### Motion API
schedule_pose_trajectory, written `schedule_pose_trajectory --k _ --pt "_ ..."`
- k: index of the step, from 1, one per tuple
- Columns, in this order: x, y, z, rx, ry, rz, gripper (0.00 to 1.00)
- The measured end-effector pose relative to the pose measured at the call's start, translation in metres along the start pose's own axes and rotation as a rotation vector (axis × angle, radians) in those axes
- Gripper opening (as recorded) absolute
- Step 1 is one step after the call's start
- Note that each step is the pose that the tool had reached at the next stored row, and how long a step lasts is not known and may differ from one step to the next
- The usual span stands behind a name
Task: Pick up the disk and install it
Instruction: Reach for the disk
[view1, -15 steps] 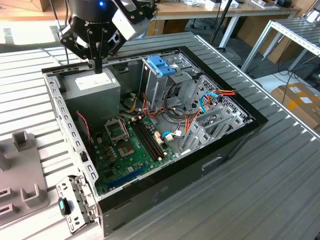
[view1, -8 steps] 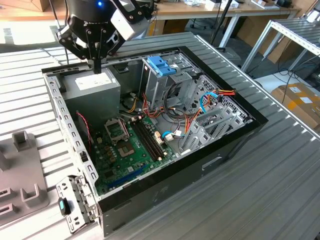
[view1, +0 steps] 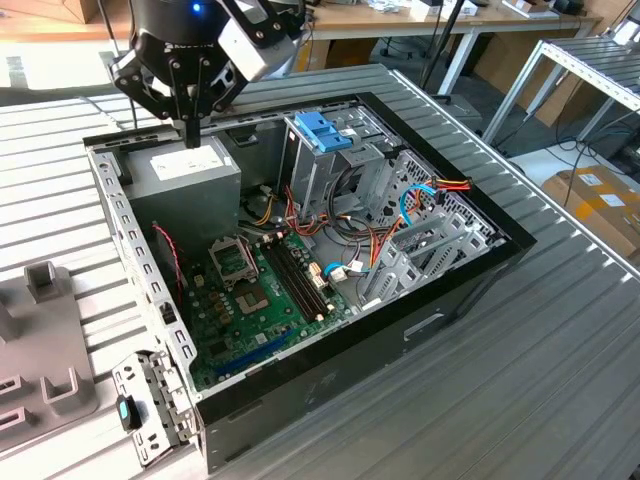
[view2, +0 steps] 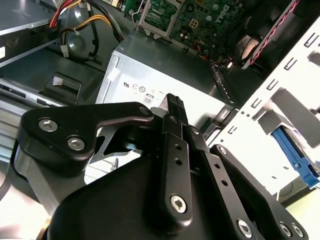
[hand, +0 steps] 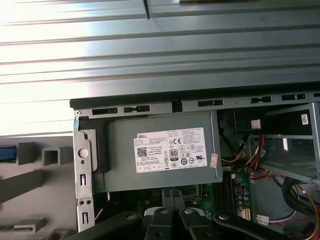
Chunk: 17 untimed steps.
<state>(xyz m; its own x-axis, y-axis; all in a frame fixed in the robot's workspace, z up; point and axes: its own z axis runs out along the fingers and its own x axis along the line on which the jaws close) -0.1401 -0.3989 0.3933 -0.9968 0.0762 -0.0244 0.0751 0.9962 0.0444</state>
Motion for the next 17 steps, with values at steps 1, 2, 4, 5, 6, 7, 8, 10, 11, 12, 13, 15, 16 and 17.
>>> schedule_pose_trajectory --k 1,2,4,5,6,7,8,10,11,12,13,15,16,17 --pt "0.0003 0.0 0.0 0.0 0.0 0.0 0.11" --pt "0.0005 0.0 0.0 0.0 0.0 0.0 0.11" --pt "0.001 -0.0001 0.0 0.0 0.0 0.0 0.11" --pt "0.0012 -0.0001 0.0 0.0 0.0 0.0 0.11" --pt "0.0015 -0.0001 -0.0001 0.0 0.0 0.0 0.11" --pt "0.0017 -0.0001 -0.0001 0.0 0.0 0.0 0.11" --pt "0.002 -0.0002 -0.0001 0.0 0.0 0.0 0.11" --pt "0.0024 -0.0002 -0.0001 0.0 0.0 0.0 0.11" --pt "0.0026 -0.0002 -0.0001 0.0001 0.0 0.0 0.11" --pt "0.0028 -0.0002 -0.0001 0.0 0.0 0.0 0.11" --pt "0.003 -0.0002 -0.0001 0.0 0.0 0.0 0.11" --pt "0.0034 -0.0003 -0.0001 0.0 0.0 0.0 0.11" --pt "0.0035 -0.0003 -0.0001 0.0 0.0 0.0 0.11" --pt "0.0037 -0.0003 -0.0001 0.0 0.0 0.0 0.11"
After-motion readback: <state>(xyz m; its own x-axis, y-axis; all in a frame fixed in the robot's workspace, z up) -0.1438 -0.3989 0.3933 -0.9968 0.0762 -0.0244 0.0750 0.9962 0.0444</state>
